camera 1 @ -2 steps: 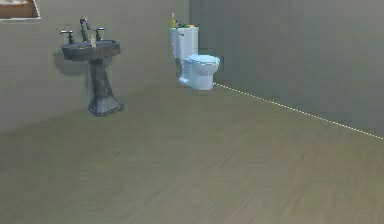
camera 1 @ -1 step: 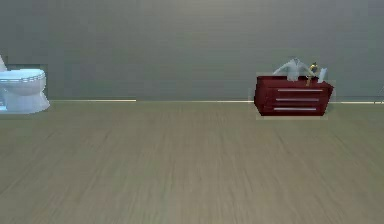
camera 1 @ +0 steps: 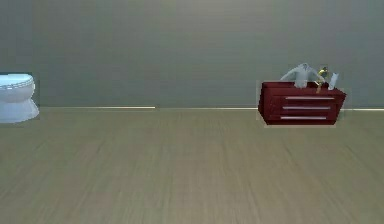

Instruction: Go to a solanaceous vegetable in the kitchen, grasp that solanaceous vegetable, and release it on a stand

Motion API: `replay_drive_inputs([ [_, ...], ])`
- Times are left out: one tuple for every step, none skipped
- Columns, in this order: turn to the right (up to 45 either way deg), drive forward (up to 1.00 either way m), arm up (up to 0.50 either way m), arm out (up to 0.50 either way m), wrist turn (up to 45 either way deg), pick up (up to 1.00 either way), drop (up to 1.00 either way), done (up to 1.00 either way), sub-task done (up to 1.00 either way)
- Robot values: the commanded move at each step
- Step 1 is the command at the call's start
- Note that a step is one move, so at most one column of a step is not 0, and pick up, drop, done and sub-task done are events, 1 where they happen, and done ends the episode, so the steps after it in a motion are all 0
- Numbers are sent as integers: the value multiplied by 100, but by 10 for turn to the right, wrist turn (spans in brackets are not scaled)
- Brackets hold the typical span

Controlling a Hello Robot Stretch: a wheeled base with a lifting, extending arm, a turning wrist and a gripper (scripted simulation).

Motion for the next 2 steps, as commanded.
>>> replay_drive_inputs([
  [-450, 0, 0, 0, 0, 0, 0, 0, 0],
  [-420, 0, 0, 0, 0, 0, 0, 0, 0],
])
